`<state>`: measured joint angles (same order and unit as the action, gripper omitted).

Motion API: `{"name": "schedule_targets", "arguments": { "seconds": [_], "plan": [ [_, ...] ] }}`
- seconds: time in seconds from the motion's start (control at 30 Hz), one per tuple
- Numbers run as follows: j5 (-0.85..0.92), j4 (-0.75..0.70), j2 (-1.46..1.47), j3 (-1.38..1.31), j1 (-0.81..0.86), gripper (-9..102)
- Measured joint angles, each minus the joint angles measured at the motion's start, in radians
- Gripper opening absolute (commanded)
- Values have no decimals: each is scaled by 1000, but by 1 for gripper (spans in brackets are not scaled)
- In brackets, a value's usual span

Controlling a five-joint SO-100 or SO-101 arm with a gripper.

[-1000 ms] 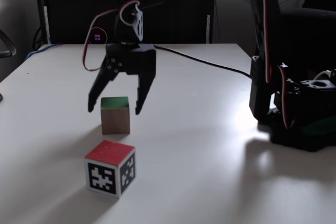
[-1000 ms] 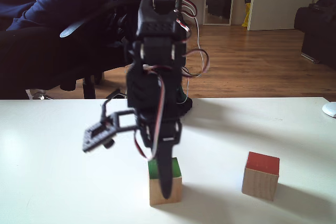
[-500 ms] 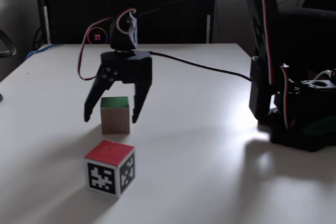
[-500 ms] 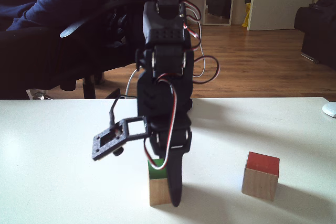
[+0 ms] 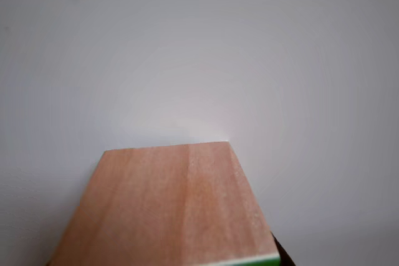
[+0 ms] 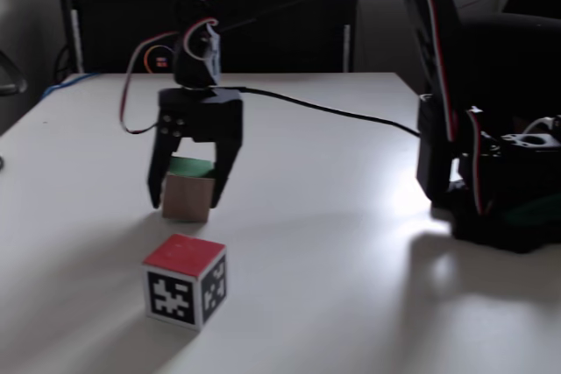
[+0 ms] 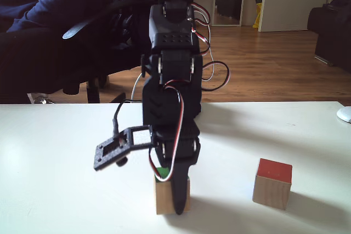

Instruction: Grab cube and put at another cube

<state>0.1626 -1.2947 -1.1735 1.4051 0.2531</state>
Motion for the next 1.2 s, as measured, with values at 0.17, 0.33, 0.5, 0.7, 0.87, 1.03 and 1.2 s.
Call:
{"name": "schedule_targets", "arguments": {
  "seconds": [0.17,0.33,0.5,0.7,0.87,1.03,1.2],
  "plan": [
    [-37,-2,-156,60,-51,8],
    [-86,-2,-313,141,-152,8],
    [-144,-14,-368,150,-267,8],
    [-215,-52,-339,101,-391,9],
    [-256,-94,-250,8,-474,9],
    [-288,-129,-153,-91,-520,9],
    [-304,-143,-81,-158,-531,10]
  ]
}}
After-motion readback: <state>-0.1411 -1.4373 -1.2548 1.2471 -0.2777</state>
